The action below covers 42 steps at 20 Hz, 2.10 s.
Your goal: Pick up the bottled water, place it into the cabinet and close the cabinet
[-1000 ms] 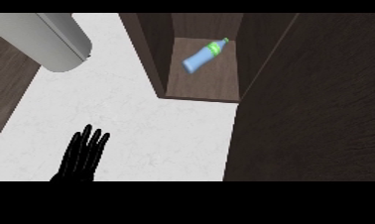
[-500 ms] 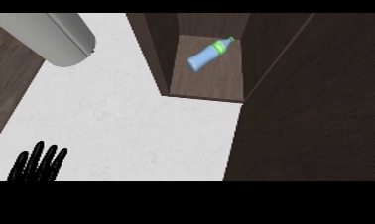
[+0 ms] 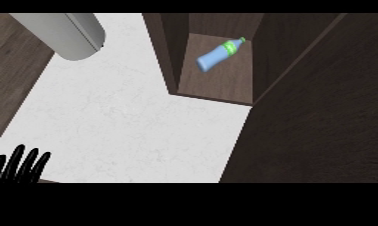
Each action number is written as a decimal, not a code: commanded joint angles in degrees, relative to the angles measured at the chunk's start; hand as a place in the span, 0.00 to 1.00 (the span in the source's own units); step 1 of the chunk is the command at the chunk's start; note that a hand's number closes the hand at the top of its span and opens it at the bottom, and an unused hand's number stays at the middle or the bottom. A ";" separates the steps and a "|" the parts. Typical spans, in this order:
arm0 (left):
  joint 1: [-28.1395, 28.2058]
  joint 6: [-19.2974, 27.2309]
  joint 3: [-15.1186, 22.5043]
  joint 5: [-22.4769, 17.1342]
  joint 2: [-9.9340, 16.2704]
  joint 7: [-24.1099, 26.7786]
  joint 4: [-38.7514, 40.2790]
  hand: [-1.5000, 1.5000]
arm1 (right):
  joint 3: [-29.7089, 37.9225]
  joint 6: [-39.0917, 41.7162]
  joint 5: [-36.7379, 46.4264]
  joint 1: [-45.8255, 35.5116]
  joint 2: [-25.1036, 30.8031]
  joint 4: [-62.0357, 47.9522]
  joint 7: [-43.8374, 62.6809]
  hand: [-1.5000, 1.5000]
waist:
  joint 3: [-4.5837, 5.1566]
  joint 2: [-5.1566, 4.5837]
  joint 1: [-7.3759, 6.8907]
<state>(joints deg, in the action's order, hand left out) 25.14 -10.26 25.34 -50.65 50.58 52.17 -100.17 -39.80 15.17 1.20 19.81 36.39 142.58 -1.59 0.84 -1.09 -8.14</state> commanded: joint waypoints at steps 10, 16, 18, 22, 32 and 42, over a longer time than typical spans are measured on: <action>0.24 -4.22 -3.26 -0.82 3.30 1.14 0.41 0.00 | -2.84 -0.43 -4.92 -8.45 -9.12 -4.06 10.01 1.00 | 0.25 -1.08 -2.08; 0.17 -4.21 -4.50 -1.35 3.85 0.85 0.33 0.00 | -0.26 -2.79 -9.76 -9.45 -14.33 -8.22 11.87 1.00 | 0.07 -1.64 -2.71; 0.35 -4.60 -4.76 -1.58 4.20 0.61 0.64 0.00 | 0.04 -3.03 -12.73 -11.29 -16.21 -10.02 13.74 1.00 | 0.08 -1.76 -3.35; 0.32 -5.58 -5.79 -2.59 4.70 0.52 0.63 0.00 | 3.26 -5.60 -18.50 -17.25 -22.27 -16.32 17.14 1.00 | -0.13 -1.56 -3.24; 2.37 -7.72 -7.72 -4.21 5.76 0.19 2.35 0.00 | 16.94 -8.89 -24.80 -35.74 -30.07 -35.18 22.50 1.00 | -0.42 -0.59 -1.44; 3.75 -10.09 -9.15 -5.29 4.87 -0.23 3.35 0.00 | 29.34 -15.66 -17.72 -63.67 -35.64 -68.08 18.57 1.00 | -0.74 -0.24 1.45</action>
<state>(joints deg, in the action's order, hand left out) 27.97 -17.37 16.55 -55.89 55.67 50.27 -97.24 -15.02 0.71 -18.09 -33.93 1.98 86.59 18.79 0.15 -1.39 -7.30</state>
